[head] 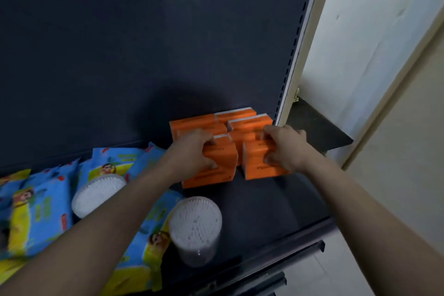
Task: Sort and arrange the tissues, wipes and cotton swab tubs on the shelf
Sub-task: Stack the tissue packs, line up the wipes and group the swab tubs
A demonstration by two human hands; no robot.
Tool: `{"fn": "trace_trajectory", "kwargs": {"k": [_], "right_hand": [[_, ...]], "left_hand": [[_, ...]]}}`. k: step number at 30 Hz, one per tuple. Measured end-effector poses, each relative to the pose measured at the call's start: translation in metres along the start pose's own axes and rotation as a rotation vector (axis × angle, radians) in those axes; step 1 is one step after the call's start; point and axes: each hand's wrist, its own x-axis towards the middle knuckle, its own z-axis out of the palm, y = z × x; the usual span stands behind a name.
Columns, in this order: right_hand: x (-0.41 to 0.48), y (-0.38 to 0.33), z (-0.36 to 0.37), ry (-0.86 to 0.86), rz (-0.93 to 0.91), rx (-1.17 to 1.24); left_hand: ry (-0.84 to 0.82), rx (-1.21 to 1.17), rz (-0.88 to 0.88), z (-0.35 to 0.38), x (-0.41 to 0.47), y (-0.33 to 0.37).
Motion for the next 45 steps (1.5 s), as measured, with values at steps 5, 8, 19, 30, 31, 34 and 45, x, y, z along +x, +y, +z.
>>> {"fn": "trace_trajectory", "kwargs": {"k": [5,8,19,30,31,34,45], "right_hand": [[0.017,0.001,0.009,0.024,-0.093,-0.059],[0.021,0.0,0.013,0.062,-0.115,-0.088],[0.02,0.001,0.016,0.168,-0.186,-0.03],[0.013,-0.007,0.013,0.13,-0.233,0.022],[0.011,-0.01,0.012,0.149,-0.237,0.045],[0.004,-0.023,0.01,0.22,-0.267,0.108],[-0.03,-0.14,0.014,0.105,-0.542,0.22]], "left_hand": [[-0.026,0.189,-0.052,0.008,0.004,0.0],[-0.041,0.18,-0.079,0.009,0.0,-0.003],[0.06,0.271,-0.144,0.014,-0.004,-0.001],[0.028,0.018,-0.118,0.001,-0.021,-0.008],[0.052,-0.025,-0.107,-0.001,-0.024,-0.009],[0.151,-0.085,-0.086,-0.01,-0.037,-0.015],[0.287,-0.104,-0.198,-0.058,-0.129,-0.065]]}}
